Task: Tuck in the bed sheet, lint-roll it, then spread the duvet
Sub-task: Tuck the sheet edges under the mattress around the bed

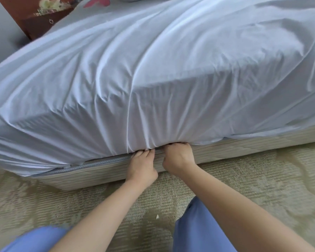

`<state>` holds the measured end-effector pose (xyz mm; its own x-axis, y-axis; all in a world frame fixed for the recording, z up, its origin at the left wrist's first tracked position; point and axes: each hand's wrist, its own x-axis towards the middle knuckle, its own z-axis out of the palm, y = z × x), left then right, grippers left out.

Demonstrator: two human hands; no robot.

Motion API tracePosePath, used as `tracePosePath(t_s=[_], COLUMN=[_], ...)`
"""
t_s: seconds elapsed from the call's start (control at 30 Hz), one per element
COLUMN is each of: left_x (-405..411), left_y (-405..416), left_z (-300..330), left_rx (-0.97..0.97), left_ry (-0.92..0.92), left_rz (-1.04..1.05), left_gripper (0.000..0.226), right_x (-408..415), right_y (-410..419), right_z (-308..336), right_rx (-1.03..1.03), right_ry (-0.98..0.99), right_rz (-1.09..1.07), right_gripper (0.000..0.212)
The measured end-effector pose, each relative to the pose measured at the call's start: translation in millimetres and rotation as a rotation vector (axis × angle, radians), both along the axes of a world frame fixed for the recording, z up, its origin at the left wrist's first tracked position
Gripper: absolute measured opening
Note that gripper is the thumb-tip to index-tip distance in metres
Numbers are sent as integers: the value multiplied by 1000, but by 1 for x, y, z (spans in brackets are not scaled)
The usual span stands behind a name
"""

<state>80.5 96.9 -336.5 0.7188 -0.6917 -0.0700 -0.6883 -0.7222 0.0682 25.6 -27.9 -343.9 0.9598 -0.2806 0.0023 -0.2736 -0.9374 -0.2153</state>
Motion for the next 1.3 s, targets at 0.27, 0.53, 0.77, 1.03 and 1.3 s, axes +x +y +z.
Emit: tracePosePath(t_s=[0.27,0.53,0.77,1.03,1.3], left_x=[-16,-26,-37,-38,-41], left_y=[-1,-10,-29,-32,-43], left_z=[-10,-9,-16,-23,-12], left_rx=[12,-31,-89,-87,-84], left_ry=[-45,-20,-27,-61,-117], left_rz=[16,-102,-129,-148,-137], left_gripper=[70,63,62,62,56], right_x=[-2,-48,-40,-62,-77], right_y=[-9,-33,-38,-54,-66], right_z=[-20,-26,-15,-25,-16], right_rx=[-59,-111,-92,-140,-177], right_ry=[5,-227,-74,-179,-87], right_rz=[93,95,-89,-2,-64], right_gripper=[60,52,43,57,57])
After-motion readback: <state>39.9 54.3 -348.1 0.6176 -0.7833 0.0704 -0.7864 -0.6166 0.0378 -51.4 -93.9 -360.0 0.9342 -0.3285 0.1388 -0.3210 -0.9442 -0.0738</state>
